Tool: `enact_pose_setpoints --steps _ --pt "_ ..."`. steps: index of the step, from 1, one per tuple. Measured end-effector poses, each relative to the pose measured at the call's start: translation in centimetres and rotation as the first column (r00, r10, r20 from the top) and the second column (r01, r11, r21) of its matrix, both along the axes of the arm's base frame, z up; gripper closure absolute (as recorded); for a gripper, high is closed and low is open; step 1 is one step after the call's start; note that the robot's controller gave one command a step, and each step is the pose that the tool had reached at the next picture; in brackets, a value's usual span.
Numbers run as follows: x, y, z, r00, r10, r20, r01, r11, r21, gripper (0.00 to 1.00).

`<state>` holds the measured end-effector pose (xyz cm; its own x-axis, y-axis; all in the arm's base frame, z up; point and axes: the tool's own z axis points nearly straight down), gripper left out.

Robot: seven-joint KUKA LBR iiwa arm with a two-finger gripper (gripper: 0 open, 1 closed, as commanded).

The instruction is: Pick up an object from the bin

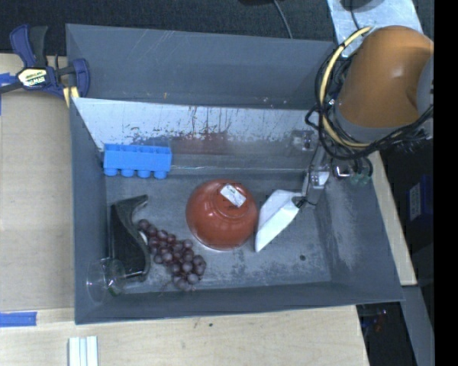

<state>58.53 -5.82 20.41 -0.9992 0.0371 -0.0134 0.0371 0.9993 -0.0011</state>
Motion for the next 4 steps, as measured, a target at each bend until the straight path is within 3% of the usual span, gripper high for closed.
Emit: enact_pose_setpoints --steps 1,2,4 --pt "-1.6 -0.2 -9.1 1.000 -0.008 0.004 0.008 1.000 -0.001 0.00" --pt "-1.5 1.3 -7.0 0.990 -0.137 0.020 0.137 0.991 0.002 1.00" --pt "-0.8 1.0 -7.6 0.989 -0.148 0.027 0.148 0.989 0.003 1.00"
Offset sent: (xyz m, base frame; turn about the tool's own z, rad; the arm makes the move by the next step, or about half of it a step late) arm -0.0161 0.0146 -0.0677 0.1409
